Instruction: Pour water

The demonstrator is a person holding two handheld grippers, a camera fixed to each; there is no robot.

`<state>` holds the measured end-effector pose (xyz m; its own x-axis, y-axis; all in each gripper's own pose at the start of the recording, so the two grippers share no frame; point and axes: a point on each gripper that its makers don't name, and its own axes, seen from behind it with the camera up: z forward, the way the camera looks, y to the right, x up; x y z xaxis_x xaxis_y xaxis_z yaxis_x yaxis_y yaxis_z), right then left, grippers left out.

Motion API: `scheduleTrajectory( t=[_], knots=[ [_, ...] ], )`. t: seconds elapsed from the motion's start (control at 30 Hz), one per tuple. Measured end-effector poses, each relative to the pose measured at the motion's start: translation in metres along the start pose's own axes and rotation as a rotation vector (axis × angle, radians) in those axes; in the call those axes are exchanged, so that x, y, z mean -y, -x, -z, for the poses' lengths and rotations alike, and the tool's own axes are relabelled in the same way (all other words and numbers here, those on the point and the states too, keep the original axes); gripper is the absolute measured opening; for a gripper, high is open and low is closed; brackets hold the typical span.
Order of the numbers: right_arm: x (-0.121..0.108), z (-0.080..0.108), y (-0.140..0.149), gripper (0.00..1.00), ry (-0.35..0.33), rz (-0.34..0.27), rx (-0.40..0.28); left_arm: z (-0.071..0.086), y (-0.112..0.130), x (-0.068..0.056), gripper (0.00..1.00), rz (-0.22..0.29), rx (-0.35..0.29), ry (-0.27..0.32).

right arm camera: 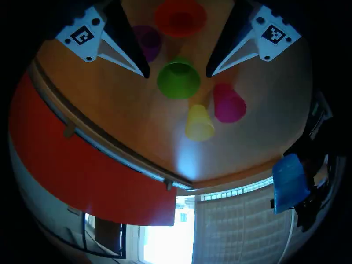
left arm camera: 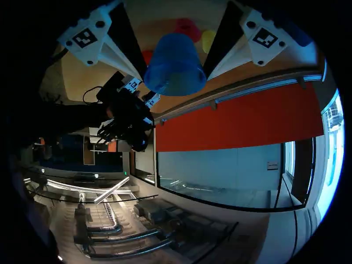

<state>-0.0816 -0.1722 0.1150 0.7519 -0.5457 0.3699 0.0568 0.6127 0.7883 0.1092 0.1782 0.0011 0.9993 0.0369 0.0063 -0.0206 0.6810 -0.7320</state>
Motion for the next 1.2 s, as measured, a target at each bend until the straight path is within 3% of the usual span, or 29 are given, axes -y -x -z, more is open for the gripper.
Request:
scheduleTrajectory(
  t=[0.5, 1.2],
  knots=[
    [0.004, -0.021, 0.012, 0.99, -0.016, 0.003, 0.1, 0.004, 0.006, 0.007, 0.87, 0.007, -0.001, -0.003],
    [0.003, -0.051, 0.013, 0.99, -0.02, 0.01, 0.184, 0.005, 0.016, 0.022, 0.87, 0.017, 0.007, -0.017]
  ],
)
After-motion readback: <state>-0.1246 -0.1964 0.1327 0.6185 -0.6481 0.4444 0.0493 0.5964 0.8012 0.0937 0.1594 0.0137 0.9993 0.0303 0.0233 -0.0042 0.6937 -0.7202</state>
